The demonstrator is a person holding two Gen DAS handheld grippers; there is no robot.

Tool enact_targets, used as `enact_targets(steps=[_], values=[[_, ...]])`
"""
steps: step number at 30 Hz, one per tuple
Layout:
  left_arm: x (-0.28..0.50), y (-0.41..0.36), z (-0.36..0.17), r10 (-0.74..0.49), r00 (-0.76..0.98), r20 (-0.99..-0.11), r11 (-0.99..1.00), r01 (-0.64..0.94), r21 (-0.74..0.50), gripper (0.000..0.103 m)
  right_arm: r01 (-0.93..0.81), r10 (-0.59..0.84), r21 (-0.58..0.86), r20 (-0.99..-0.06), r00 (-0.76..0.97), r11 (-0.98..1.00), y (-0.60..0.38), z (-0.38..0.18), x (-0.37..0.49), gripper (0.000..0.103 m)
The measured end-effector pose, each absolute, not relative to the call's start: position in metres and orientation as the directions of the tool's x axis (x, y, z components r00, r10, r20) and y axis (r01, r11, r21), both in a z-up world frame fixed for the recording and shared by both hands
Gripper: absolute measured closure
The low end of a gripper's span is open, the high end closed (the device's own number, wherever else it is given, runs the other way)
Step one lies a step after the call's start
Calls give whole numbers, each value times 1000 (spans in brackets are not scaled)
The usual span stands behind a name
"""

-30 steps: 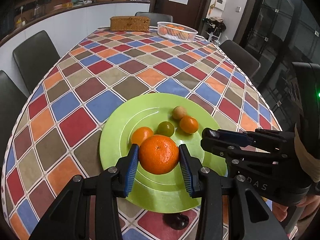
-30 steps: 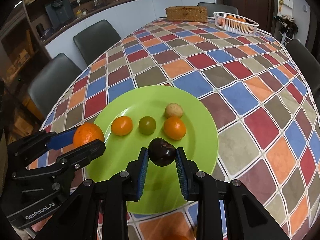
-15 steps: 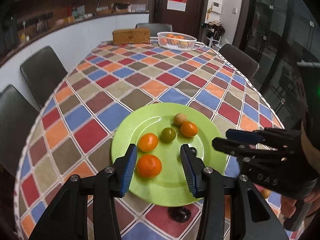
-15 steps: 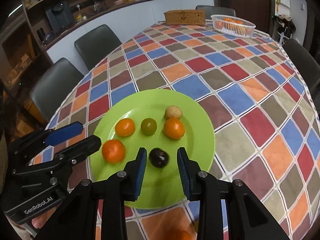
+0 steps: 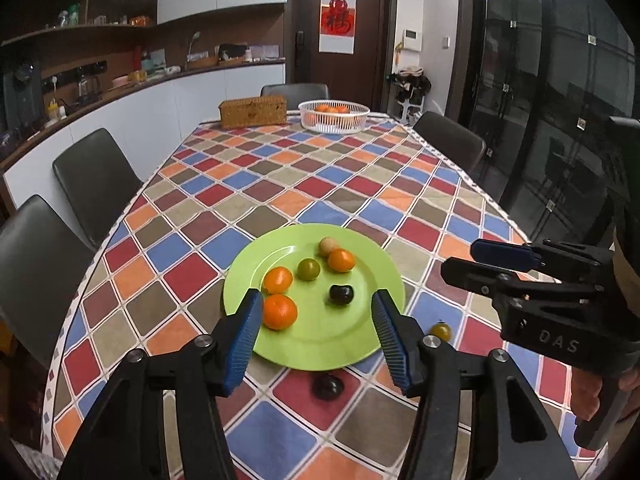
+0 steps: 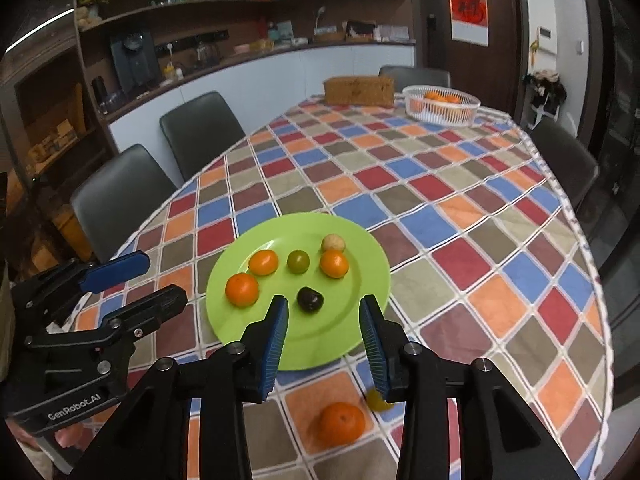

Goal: Organize fruits
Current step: 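Move both grippers toward the orange and brown kiwi on the tablecloth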

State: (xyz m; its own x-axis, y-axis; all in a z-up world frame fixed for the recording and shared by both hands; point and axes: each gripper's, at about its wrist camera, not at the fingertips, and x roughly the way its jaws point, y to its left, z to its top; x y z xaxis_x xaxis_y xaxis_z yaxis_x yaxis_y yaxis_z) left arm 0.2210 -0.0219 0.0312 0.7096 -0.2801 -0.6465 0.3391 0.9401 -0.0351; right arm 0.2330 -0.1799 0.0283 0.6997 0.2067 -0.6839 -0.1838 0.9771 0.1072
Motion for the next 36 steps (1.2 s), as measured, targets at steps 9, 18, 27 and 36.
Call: enact_targets(steps=[9, 18, 27, 36], values=[[180, -42, 48, -324, 736, -595, 921, 388, -21, 38, -160, 198, 117, -636, 746, 980, -199, 45, 186, 59], [163, -65, 40, -361, 716, -598, 901, 433, -24, 36, -102, 152, 115, -635, 758, 988, -222, 38, 156, 59], [158, -86, 22, -406, 681, -609, 866, 500, -18, 36, -38, 95, 101, -650, 754, 994, -239, 21, 135, 59], [162, -102, -7, -440, 638, -632, 823, 568, 0, 36, 26, 63, 117, -697, 714, 993, -253, -13, 127, 59]])
